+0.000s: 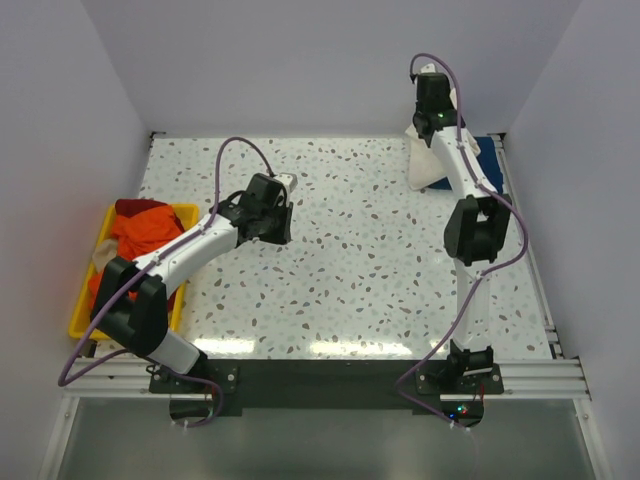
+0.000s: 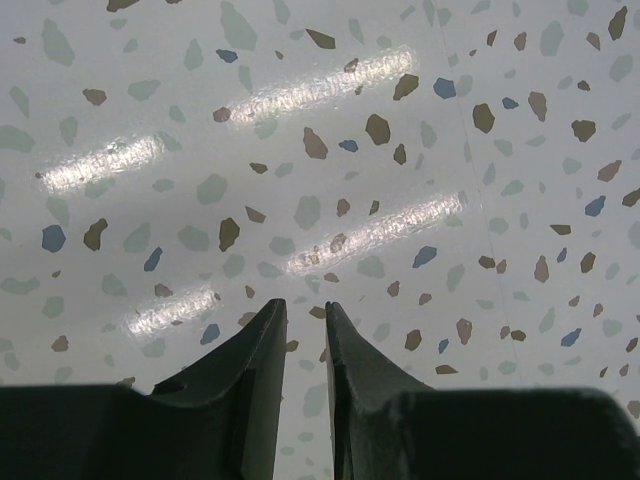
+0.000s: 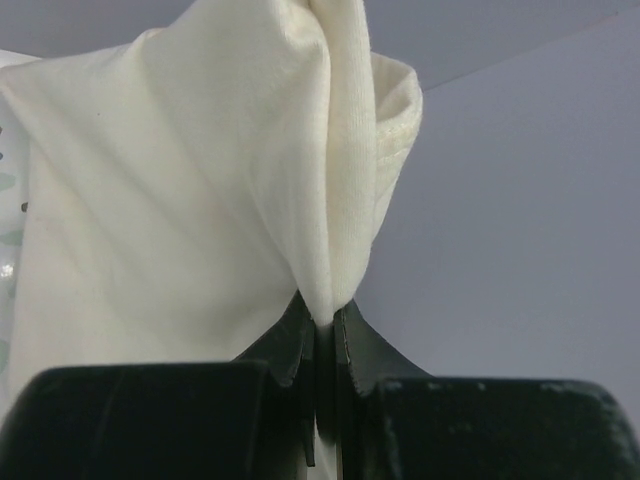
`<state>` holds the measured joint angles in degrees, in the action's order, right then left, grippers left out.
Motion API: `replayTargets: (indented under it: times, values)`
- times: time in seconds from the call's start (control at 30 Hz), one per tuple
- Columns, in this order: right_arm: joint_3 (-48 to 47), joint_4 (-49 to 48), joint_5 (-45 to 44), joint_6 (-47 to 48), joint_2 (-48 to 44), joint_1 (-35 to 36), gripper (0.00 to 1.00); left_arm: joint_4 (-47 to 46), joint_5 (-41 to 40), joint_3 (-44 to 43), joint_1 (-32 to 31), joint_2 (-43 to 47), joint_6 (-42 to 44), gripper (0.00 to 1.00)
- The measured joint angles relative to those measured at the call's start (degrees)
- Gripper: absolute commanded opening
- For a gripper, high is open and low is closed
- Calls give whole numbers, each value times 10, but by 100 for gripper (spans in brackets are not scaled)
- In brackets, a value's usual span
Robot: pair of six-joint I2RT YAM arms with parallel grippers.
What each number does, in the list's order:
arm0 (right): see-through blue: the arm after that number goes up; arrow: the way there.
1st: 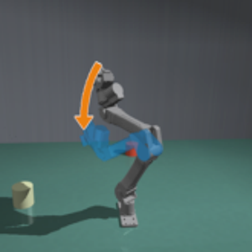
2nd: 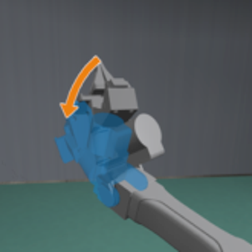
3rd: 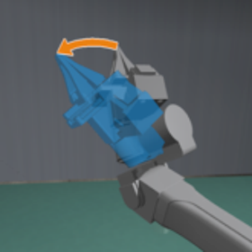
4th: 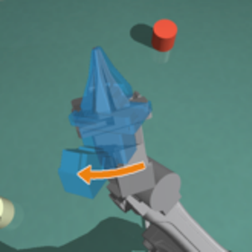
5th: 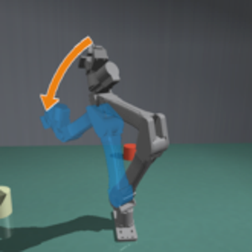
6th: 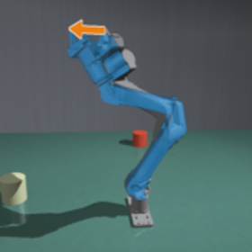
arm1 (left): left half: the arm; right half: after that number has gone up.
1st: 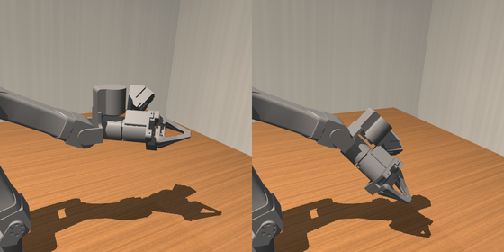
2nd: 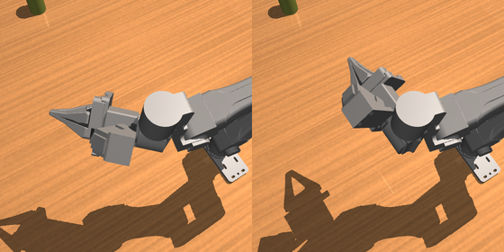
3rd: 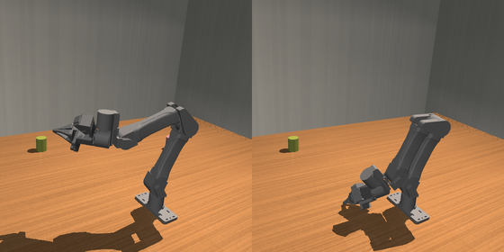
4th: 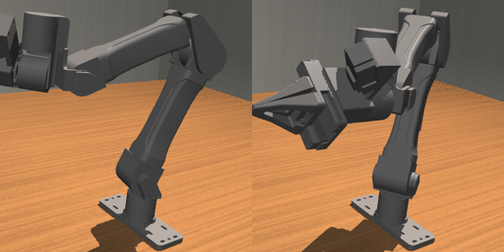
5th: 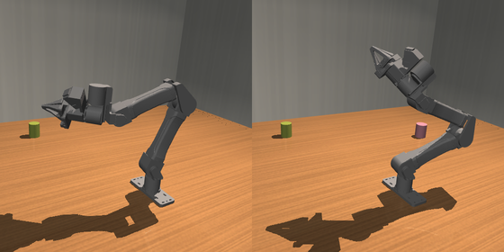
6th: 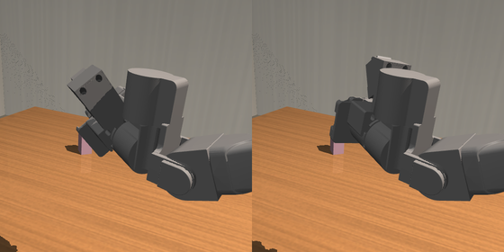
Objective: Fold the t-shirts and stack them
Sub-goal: Neatly place the folded tshirt to the corner
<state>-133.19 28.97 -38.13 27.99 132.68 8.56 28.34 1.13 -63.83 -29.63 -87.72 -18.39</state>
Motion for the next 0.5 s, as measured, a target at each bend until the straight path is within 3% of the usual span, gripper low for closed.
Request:
replayTargets:
  times: [0.5]
  values:
    - [58, -95, -19, 16, 1, -41, 0, -2, 7, 8, 0, 0, 0, 27]
